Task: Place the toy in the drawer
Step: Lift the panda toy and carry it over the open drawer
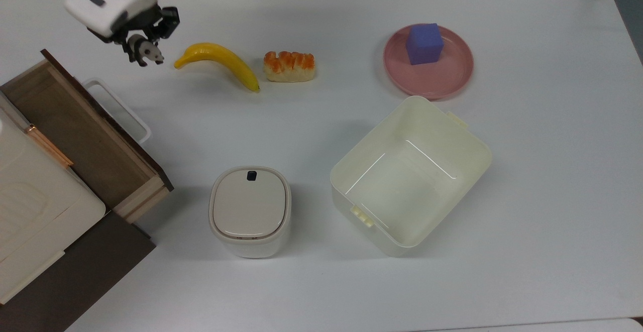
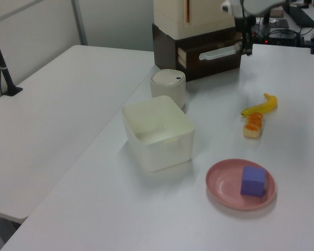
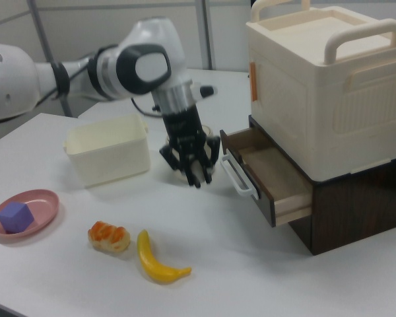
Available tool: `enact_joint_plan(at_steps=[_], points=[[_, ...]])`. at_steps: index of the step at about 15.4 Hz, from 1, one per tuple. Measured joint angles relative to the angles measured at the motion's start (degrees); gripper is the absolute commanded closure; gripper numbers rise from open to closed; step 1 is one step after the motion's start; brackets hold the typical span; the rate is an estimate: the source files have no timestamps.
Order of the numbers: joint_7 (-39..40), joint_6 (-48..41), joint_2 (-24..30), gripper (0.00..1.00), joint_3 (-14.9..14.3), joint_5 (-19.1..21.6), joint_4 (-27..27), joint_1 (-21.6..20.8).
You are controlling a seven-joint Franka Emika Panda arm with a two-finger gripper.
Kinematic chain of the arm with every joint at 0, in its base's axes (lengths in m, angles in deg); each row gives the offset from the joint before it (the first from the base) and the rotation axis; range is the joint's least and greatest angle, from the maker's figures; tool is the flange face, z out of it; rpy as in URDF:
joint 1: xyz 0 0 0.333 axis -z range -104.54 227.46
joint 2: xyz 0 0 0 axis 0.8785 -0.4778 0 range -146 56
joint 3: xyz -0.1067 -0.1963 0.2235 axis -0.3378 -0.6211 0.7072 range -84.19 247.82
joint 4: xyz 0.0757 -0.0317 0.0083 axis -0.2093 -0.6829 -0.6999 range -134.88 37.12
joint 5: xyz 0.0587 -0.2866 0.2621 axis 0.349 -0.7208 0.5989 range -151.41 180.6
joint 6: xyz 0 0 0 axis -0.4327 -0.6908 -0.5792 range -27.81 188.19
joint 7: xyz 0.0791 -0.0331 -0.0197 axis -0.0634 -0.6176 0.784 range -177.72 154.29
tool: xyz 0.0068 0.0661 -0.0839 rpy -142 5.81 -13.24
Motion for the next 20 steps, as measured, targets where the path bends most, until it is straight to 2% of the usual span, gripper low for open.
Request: enact_joint_plan(at_steps=[2,5,12,17,20], points=[[-0.2,-0.9,0.1,1.00,-0.3,4.4,3.7,0.8],[-1.5,-0.3,0.0,1.00,-0.8,7.9,5.5,3.5],[-14.7,14.6,-2.5,1.00,-1.0,8.3,5.7,7.8],[-22.2,25.1,-5.6,1.00,-3.0,8.3,5.8,8.3],[-23.9,28.5,-7.5,1.00,-3.1,8.1,5.8,8.3]])
